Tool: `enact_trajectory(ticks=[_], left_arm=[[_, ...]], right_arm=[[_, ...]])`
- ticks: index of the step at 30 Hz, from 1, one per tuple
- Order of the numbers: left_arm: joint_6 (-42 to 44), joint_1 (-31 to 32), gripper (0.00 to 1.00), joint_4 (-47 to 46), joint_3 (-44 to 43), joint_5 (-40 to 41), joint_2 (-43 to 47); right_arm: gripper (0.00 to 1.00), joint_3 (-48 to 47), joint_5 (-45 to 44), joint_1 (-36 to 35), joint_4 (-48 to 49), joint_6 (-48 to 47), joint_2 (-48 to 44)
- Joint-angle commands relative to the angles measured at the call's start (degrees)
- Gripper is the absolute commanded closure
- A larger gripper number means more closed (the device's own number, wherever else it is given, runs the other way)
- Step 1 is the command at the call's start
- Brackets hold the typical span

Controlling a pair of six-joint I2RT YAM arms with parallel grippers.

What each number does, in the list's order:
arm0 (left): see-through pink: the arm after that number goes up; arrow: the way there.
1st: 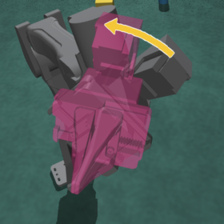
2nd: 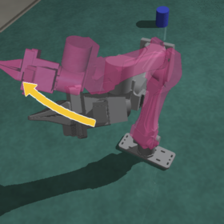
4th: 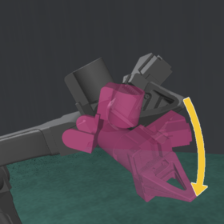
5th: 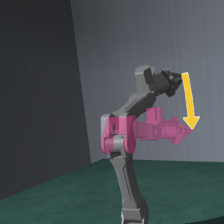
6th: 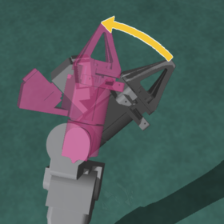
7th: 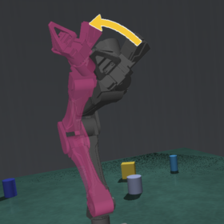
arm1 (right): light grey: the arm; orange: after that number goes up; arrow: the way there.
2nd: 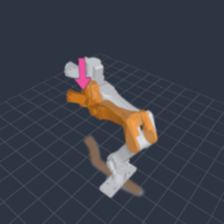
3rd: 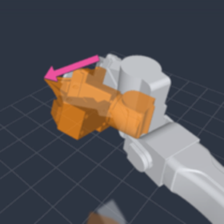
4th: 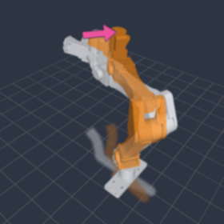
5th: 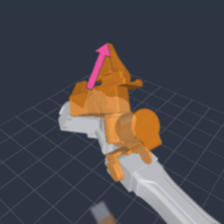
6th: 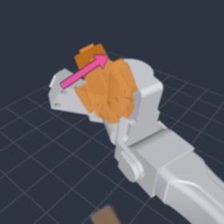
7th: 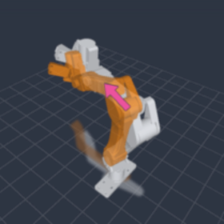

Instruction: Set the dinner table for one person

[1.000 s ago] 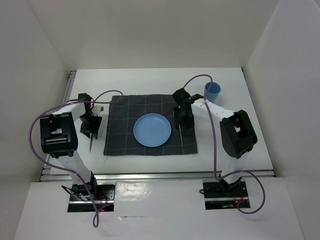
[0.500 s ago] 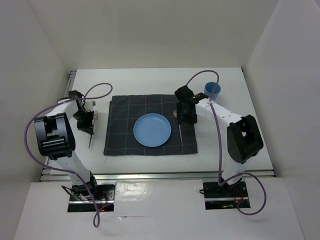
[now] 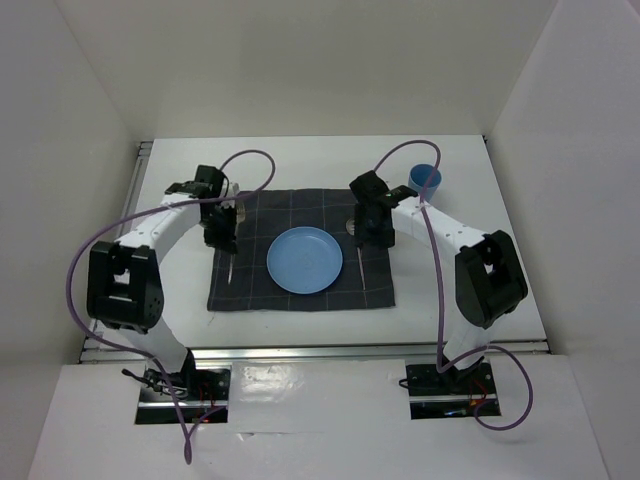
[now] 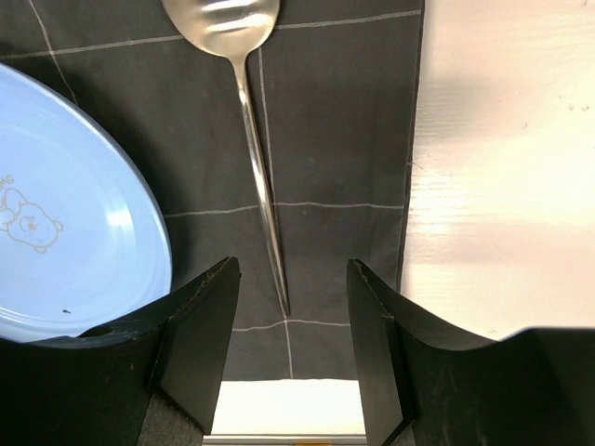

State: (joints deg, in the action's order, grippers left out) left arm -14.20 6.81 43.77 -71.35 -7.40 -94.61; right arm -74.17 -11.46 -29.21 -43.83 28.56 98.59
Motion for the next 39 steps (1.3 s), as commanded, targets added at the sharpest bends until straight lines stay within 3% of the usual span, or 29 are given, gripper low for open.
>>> enact_trajectory(ticks=[1,8,14,23,26,34,35,38,39], left_arm=[[-7.06,1.27,1.00,-2.10,-1.06,3.43,-2.76],[-9.35,4.88,1.00,-2.11,-3.18,7.75,-10.76],[-11.29,4.88,1.00,-3.43,-0.98,10.38,-12.00],[-9.54,4.88,1.00,-2.20,-2.30,8.46,-14.90],[-8.40,4.88,0.91,-1.59,-2.83,7.84,-15.52],[-6.55,4.88,0.84,-0.53,-4.14,7.14,-16.05],[-5.59,4.88,0.82,0.08,-4.15,6.44,-15.44],[-4.09,4.88,0.56,1.31,-6.51,4.77,-12.54],[-3.48,4.88,0.54,1.84,-7.04,4.76,-11.83]], right_arm=[[0.42,0.34,-1.10,-0.06,-0.81,0.62,-2.61],[0.42,2.28,-2.25,-0.06,-0.81,0.62,-3.92],[0.42,2.89,-2.25,-0.06,-0.81,0.62,-3.93],[0.42,2.89,-0.75,-0.06,0.33,0.62,-2.79],[0.42,2.89,-0.14,-0.06,0.33,0.62,-1.73],[0.42,0.17,-1.19,-0.06,-0.90,0.62,-1.73],[0.38,-0.70,-1.19,-0.06,-2.38,0.62,-1.73],[0.27,-8.33,-3.03,0.47,-8.95,1.15,-1.21],[0.24,-10.88,-4.00,0.99,-10.73,1.15,-0.59]])
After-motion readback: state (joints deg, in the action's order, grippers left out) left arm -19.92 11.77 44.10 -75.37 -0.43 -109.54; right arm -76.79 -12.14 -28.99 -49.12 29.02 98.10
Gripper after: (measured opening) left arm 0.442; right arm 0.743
